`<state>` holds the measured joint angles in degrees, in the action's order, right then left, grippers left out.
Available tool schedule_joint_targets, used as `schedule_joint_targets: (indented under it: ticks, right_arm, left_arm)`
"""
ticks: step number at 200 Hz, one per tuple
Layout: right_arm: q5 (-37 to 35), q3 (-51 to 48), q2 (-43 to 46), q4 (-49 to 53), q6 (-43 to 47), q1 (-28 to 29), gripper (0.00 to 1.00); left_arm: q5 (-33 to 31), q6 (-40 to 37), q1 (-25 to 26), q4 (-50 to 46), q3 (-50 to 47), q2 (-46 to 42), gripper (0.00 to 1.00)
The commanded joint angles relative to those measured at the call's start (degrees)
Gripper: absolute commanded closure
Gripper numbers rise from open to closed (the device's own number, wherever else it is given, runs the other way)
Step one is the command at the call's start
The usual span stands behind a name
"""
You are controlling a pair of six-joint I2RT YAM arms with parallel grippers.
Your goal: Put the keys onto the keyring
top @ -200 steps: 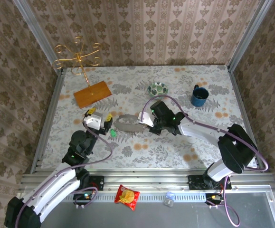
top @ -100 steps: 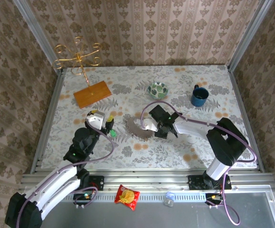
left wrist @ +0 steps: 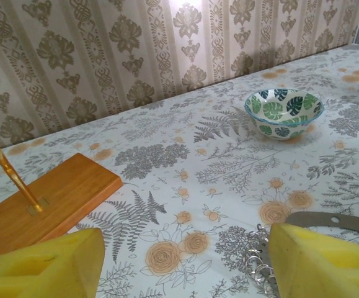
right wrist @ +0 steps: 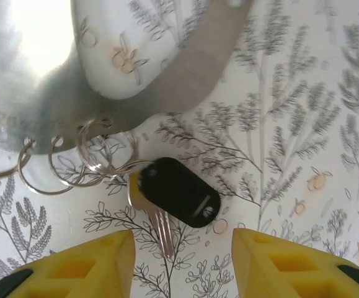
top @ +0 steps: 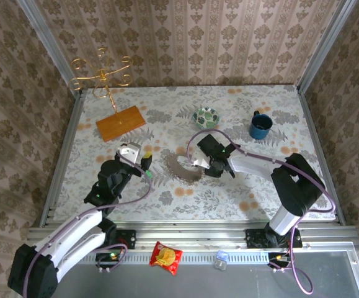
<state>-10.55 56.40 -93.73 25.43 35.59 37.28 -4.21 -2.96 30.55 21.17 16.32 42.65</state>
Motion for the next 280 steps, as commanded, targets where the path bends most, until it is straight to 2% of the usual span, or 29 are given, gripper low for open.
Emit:
schedule_joint_targets:
  ticks: [1,24,45,58,73,92,121,157,174,187,207,228,258,280]
  right_arm:
    - [6.4,0.3,7.0,-3.3,-11.1,-0.4,0.52]
    - [13.9,-3.3,10.7,-12.3,-31.1,-0.3,0.52]
    - [14.2,-4.7,9.9,-19.2,-51.2,0.2,0.55]
    - [13.3,-1.6,6.7,-17.3,-62.3,0.4,0.57]
    - [13.4,6.1,0.7,-9.7,-68.7,0.4,0.62]
    - [16.1,15.9,-7.5,-1.7,-70.9,0.5,0.69]
    - [14.5,23.3,-13.6,4.6,-71.7,1.8,0.68]
    - [14.3,19.7,-11.2,6.7,-69.8,1.9,0.70]
    - [16.6,16.1,-8.6,7.6,-64.1,1.9,0.72]
    - [14.4,12.5,-5.7,8.6,-59.6,2.0,0.74]
    - [10.9,8.9,-2.4,12.1,-58.1,1.1,0.74]
    - [14.2,4.9,-0.1,10.3,-63.3,-0.4,0.73]
    - [21.5,-4.3,3.8,-4.0,-79.3,-3.7,0.70]
    - [23.0,-7.3,3.8,-10.1,-85.3,-4.3,0.71]
  left_arm:
    - [3.2,1.5,-0.7,-3.0,2.7,1.4,0.29]
    - [5.0,2.7,-1.1,-5.2,4.5,5.2,0.28]
    - [5.9,5.0,-1.2,-6.5,6.7,9.4,0.29]
    - [4.8,7.3,-1.3,-7.4,8.1,11.6,0.29]
    - [2.7,10.5,-1.7,-8.8,9.7,13.8,0.30]
    - [-0.3,13.9,-2.5,-10.4,10.5,15.2,0.30]
    - [-0.5,17.1,-3.7,-11.4,9.6,13.5,0.31]
    - [4.9,17.3,-3.8,-12.6,9.1,12.5,0.33]
    - [6.5,17.1,-3.8,-12.6,9.1,13.0,0.34]
    - [7.4,16.9,-3.7,-11.6,9.0,13.6,0.34]
    - [8.4,16.8,-3.4,-10.4,9.6,15.0,0.35]
    - [8.5,16.7,-2.6,-9.1,10.1,16.6,0.36]
    - [7.5,16.9,-1.0,-7.5,10.6,18.2,0.36]
    - [6.9,16.7,0.0,-7.2,11.0,18.8,0.36]
